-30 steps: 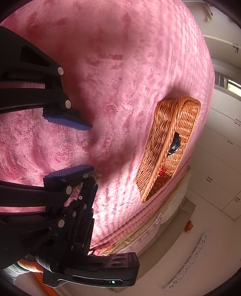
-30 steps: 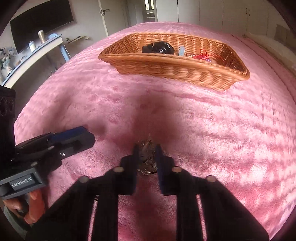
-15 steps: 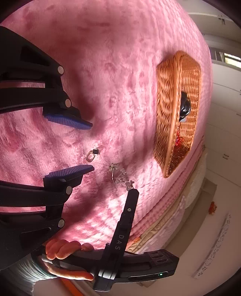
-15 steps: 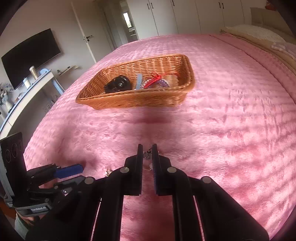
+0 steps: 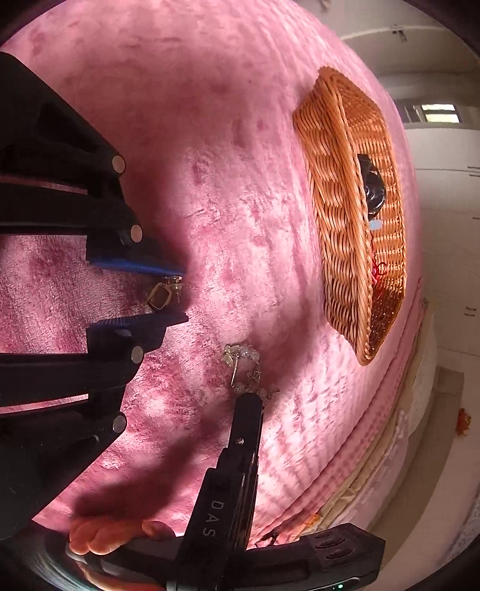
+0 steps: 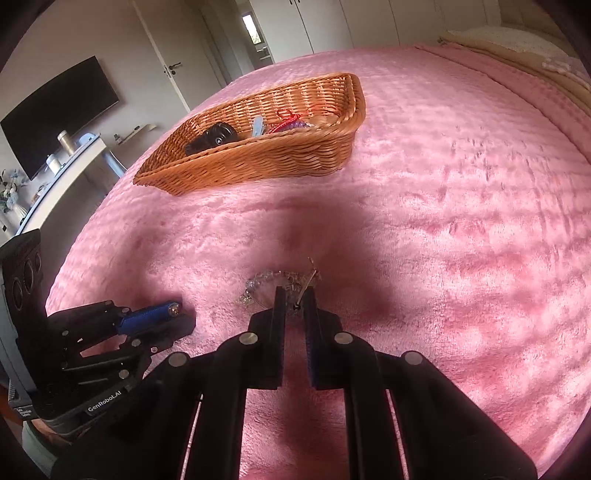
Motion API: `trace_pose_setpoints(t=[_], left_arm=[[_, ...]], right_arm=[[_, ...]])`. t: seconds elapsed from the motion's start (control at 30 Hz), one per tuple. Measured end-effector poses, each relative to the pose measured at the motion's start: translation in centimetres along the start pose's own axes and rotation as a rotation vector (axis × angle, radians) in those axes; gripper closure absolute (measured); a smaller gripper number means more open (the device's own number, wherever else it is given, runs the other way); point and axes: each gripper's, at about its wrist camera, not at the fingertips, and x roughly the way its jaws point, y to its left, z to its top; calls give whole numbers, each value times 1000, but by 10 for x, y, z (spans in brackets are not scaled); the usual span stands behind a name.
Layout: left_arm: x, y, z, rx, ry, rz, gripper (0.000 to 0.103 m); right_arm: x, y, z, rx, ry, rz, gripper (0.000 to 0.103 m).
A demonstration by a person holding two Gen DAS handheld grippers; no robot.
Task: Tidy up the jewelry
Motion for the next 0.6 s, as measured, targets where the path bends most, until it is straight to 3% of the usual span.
trace_pose_setpoints(t=[0.03,0.1,0.17,0.2,0.3,0.43,0.5,0.53,0.6], left_arm=[[0,-1,1,2,-3,3,86],[-1,-3,1,7,-14,7,86],[-3,-2,1,-4,-25,0,86],[-4,-1,0,-10,-31,-3,86],[-8,3,0,-32,-47,-7,86],[-18,7,-1,-58,-76,-11,86],[-23,9,-2,-70,-88,-15,86],[-25,10,-2,-75,-91,-15,86],[-30,11,-3,-80,-100,-11,86]], right_arm=[[-2,-2,0,11,-2,9,94],[-7,-10,1,47,-16,32,82],[-15,-17,2,75,-42,28,45],[-19,-20,2,81,-63,19,45],[-17,-15,6,53,-50,-3,45],[11,2,8,-6,41,-66,46],[20,15,6,-67,50,-147,58],[21,24,4,-114,51,-178,80],[20,38,-1,-166,46,-188,89]])
